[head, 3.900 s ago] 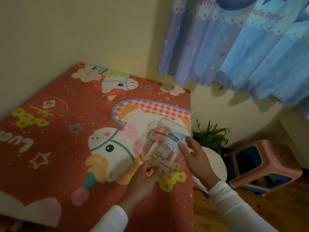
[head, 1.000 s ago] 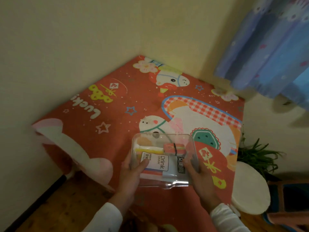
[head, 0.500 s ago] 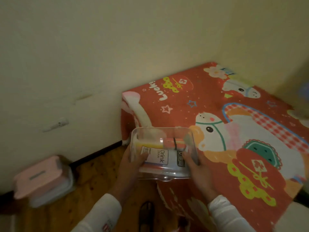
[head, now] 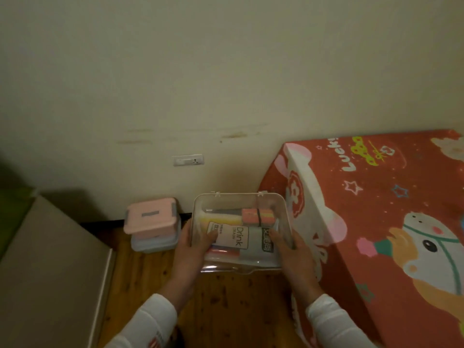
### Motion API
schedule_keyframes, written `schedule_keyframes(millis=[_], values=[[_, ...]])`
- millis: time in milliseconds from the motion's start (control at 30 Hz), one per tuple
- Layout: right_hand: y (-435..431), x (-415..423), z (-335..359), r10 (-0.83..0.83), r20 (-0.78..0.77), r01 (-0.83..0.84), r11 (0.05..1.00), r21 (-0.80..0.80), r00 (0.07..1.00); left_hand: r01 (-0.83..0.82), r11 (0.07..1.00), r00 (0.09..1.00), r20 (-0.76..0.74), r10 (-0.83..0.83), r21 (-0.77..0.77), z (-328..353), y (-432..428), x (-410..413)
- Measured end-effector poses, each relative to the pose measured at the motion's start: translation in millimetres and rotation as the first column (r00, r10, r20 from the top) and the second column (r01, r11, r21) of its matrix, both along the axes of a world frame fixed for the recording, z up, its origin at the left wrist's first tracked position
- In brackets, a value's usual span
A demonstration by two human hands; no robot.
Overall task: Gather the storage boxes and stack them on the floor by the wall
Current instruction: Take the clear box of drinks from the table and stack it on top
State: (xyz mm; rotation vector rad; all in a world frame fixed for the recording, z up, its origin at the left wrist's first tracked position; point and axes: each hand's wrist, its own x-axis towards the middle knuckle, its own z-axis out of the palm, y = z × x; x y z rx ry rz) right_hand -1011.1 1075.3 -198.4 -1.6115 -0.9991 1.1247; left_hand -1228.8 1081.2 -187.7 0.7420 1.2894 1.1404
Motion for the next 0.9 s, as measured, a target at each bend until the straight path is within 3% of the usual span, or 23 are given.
schedule_keyframes(millis=[500, 900], values=[[97.9, -218.7, -10.0, 0.090, -0.112, -0.093, 0.995, -0.021, 0.990, -0.117, 0.991, 0.992, 0.044, 0.120, -0.067, -28.1, 83.3, -219.3], [203.4, -288.9, -60.0, 0.198, -0.078, -0.205, 0.973, -0.109, 0.977, -0.232, 0.964, 0.971, 0.020, 0.236, -0.129, -69.2, 155.8, -290.3]])
